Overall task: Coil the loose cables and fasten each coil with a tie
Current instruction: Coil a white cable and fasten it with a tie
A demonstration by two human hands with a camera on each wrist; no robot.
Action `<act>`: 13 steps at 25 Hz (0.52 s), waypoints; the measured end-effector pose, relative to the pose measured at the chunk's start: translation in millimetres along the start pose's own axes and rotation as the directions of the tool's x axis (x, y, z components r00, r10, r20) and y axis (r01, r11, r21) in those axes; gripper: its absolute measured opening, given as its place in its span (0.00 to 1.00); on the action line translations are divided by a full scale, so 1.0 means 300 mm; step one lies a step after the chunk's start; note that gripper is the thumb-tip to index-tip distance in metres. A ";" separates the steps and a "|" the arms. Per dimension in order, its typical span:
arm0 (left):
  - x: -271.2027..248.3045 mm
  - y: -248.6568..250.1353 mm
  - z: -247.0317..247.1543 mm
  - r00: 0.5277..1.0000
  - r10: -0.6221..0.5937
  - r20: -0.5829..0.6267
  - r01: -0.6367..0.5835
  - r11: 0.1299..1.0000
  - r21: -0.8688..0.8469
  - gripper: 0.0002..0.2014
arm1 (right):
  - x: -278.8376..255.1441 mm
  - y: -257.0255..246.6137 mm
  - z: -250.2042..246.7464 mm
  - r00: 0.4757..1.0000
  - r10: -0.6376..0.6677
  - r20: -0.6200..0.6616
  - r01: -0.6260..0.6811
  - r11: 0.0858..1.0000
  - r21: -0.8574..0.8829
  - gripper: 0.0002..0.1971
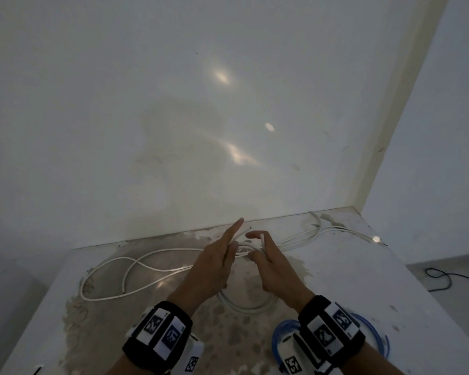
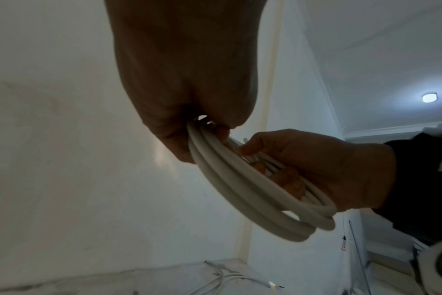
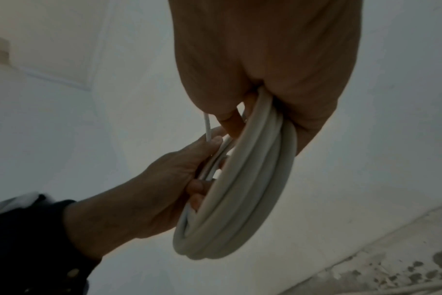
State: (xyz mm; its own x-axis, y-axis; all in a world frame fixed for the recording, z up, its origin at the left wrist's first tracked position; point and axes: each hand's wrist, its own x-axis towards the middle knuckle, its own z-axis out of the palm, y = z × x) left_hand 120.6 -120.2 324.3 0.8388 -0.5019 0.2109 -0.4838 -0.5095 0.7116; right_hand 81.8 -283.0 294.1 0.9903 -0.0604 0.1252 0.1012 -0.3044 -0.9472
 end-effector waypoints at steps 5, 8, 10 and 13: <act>-0.017 -0.004 0.012 0.993 -0.097 0.069 0.105 0.988 -0.117 0.20 | -0.008 0.029 0.013 0.997 -0.078 0.025 0.080 0.992 -0.098 0.21; -0.012 -0.009 0.008 0.978 -0.178 0.112 0.194 0.968 -0.157 0.18 | -0.009 0.045 0.018 0.999 -0.012 0.048 0.018 0.991 -0.130 0.17; -0.014 0.002 0.016 0.946 -0.282 0.161 0.322 0.882 -0.344 0.15 | -0.012 0.049 0.018 0.998 -0.007 0.057 0.014 0.992 -0.124 0.19; -0.032 0.036 0.031 0.881 -0.438 0.180 0.449 0.654 -0.609 0.15 | -0.028 0.052 0.024 0.996 -0.077 0.052 0.084 0.984 -0.159 0.25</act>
State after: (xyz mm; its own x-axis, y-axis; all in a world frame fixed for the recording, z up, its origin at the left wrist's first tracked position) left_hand 105.1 -127.4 323.6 0.9058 -0.3449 -0.2462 0.2124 -0.1331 0.9681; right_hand 75.8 -280.4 276.3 0.9832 0.0122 0.1822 0.1676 -0.4554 -0.8743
